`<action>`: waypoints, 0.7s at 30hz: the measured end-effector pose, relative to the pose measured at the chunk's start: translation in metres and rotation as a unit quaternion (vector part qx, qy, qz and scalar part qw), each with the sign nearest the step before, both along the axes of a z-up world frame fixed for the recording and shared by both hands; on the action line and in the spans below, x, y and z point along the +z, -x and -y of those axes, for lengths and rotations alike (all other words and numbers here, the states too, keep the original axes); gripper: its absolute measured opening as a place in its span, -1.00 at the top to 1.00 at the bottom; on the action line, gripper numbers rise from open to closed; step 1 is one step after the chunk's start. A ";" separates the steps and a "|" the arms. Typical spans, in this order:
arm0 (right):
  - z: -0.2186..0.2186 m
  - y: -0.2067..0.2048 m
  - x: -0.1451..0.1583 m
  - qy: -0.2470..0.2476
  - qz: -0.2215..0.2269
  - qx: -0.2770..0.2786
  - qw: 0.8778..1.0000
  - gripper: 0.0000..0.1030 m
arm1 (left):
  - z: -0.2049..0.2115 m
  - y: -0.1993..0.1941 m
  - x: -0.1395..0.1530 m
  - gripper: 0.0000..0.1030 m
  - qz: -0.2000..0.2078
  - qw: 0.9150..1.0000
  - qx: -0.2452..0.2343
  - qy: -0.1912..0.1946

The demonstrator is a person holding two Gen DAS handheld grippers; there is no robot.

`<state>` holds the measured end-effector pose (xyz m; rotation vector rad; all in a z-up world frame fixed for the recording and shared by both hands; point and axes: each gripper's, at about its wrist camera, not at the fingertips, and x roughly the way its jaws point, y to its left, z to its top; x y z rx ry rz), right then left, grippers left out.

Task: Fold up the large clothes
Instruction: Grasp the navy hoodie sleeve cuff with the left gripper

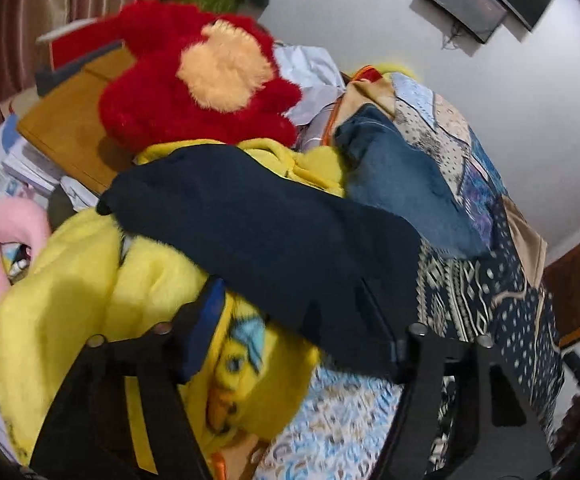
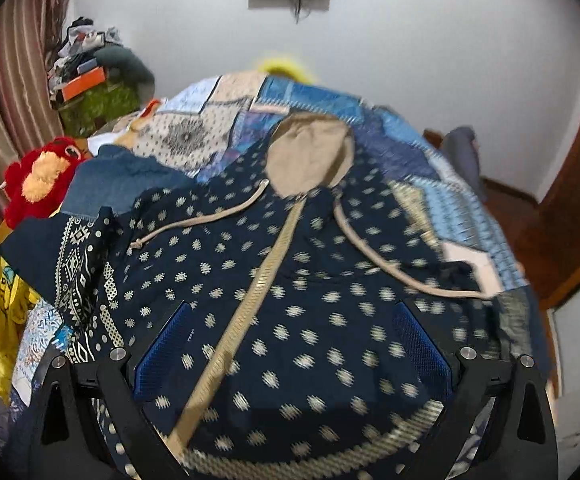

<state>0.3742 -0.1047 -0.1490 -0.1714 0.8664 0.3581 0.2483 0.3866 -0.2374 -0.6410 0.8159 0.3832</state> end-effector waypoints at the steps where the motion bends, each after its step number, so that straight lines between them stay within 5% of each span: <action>1: -0.003 -0.005 -0.005 -0.001 -0.008 0.001 1.000 -0.93 | -0.005 -0.003 -0.005 -0.26 -0.007 1.000 0.011 0.003; 4: -0.009 -0.011 -0.016 0.000 -0.025 0.005 1.000 -0.93 | -0.019 -0.009 -0.016 -0.08 -0.018 0.999 0.034 0.015; 7: -0.012 -0.013 -0.024 -0.004 -0.042 0.011 0.999 -0.93 | -0.022 -0.013 -0.015 0.25 -0.025 0.998 0.047 -0.015; 10: -0.014 -0.013 -0.027 0.003 -0.050 0.013 0.999 -0.93 | -0.013 -0.021 -0.004 0.87 -0.032 0.994 0.056 -0.085; 16: -0.013 -0.008 -0.019 0.015 -0.044 0.007 0.999 -0.93 | 0.025 -0.043 0.049 0.95 -0.009 0.981 0.029 -0.191; 21: -0.003 -0.002 -0.005 0.006 -0.033 0.012 0.999 -0.93 | 0.070 -0.069 0.104 0.95 0.045 0.973 -0.031 -0.224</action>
